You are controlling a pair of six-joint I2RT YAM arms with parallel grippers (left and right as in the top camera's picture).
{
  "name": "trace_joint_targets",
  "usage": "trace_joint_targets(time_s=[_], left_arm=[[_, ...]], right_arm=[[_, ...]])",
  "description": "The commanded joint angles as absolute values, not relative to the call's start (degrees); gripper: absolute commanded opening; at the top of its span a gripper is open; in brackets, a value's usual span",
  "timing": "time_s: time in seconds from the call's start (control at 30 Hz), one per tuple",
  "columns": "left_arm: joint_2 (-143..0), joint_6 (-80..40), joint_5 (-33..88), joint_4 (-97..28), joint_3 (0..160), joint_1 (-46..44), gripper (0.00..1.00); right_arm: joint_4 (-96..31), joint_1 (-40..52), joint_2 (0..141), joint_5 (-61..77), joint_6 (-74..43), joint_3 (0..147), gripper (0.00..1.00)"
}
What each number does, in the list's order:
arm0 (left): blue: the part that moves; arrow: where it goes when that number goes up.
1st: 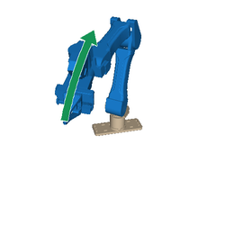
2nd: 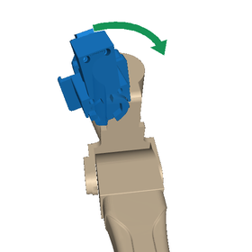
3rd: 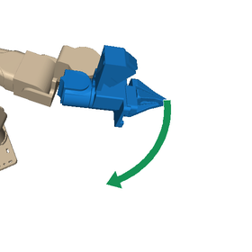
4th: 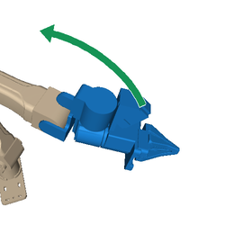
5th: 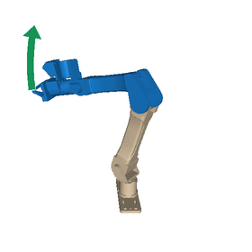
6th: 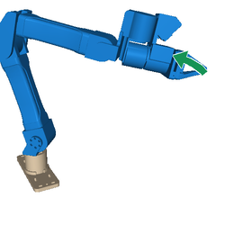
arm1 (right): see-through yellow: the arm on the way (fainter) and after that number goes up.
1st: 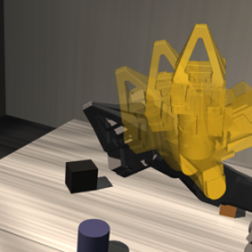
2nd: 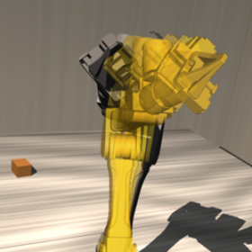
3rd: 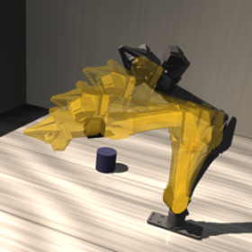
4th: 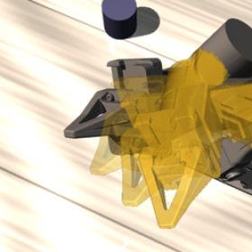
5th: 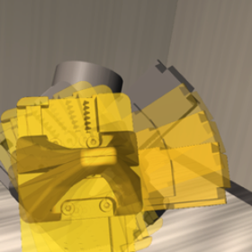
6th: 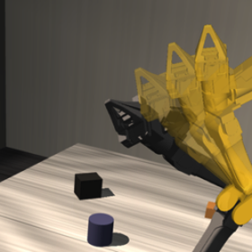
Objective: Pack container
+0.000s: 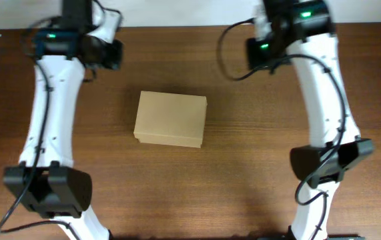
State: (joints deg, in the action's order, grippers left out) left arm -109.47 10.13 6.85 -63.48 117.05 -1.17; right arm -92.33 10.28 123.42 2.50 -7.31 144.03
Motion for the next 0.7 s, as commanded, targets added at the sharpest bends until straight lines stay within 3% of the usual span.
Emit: trace_joint_targets(time_s=[0.0, 0.17, 0.2, 0.23, 0.33, 0.37, 0.67], left_arm=[[-108.07, 9.39, 3.55, -63.00, 118.30, 2.92, 0.28], [-108.14, 8.16, 3.57, -62.74, 118.28, 7.51, 0.46], [-108.14, 8.19, 3.57, -62.61, 118.28, 8.21, 0.57], [-108.14, 8.19, 3.57, -62.57, 118.28, 8.82, 0.97], [-108.14, 8.21, 3.57, -62.61, 118.28, 10.00, 1.00], [-108.14, 8.23, 3.57, -62.61, 118.28, 10.24, 1.00], [-108.14, 8.23, 3.57, -62.72, 118.24, 10.44, 1.00]], right_arm=[[-92.64, 5.19, 122.56, 1.02, -10.22, 144.86, 0.04], [-92.77, 1.23, 122.56, 1.23, -10.55, 144.86, 0.04], [-92.79, 0.86, 122.56, 1.23, -10.61, 144.86, 0.09], [-92.86, 0.60, 122.56, 1.23, -10.61, 144.86, 0.24], [-93.10, 0.40, 122.56, 1.23, -10.59, 144.86, 0.69], [-93.10, 0.40, 122.56, 1.21, -10.59, 144.86, 0.99], [-93.03, 0.40, 122.56, 1.23, -10.59, 144.86, 0.99]])
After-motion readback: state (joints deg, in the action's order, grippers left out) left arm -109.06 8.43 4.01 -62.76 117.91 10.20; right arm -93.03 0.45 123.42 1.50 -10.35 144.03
